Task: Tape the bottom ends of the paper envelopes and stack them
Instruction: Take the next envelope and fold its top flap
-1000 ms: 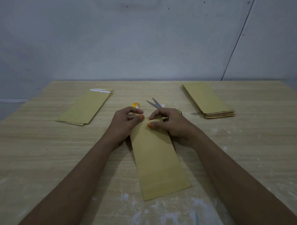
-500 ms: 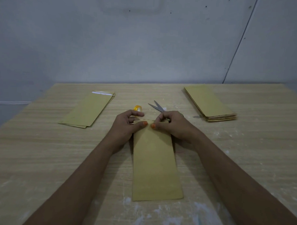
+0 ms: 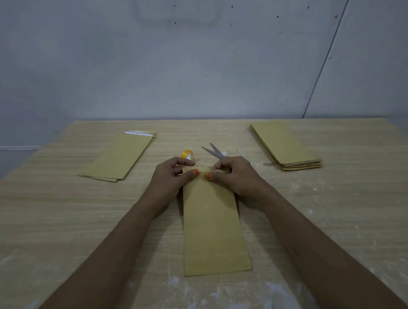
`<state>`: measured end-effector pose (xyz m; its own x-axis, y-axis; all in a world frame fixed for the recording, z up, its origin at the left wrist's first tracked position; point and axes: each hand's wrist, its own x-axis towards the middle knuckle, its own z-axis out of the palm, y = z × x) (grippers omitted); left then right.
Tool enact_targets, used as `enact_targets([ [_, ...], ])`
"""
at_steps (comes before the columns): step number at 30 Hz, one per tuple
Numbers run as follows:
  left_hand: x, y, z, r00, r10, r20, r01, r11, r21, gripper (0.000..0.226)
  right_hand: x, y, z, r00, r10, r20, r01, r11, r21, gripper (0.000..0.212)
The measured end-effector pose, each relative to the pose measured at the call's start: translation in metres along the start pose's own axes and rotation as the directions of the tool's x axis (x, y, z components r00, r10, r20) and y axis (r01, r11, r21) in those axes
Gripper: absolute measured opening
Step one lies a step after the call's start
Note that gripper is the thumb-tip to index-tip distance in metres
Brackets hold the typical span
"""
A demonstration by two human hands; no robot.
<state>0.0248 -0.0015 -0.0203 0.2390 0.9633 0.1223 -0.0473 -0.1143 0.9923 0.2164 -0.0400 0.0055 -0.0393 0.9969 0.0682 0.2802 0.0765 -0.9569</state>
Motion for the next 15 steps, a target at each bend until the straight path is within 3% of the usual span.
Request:
enact_targets([
  [7, -0.0012, -0.0005, -0.0010, 0.999, 0.029, -0.029, -0.029, 1.000, 0.002, 0.020, 0.0028, 0.0046, 0.0037, 1.000, -0.005, -0.023, 0.008, 0.993, 0.119, 0.008],
  [12, -0.0011, 0.0000, -0.0020, 0.999, -0.007, -0.036, 0.007, 1.000, -0.026, 0.021, 0.0074, 0.0071, 0.0020, 0.997, -0.011, -0.073, 0.022, 0.989, 0.148, 0.043],
  [15, -0.0006, 0.0000, -0.0045, 0.999, -0.011, -0.037, 0.010, 0.999, -0.039, 0.011, 0.0063, 0.0064, 0.0008, 0.997, 0.052, -0.053, -0.037, 0.966, 0.257, 0.037],
])
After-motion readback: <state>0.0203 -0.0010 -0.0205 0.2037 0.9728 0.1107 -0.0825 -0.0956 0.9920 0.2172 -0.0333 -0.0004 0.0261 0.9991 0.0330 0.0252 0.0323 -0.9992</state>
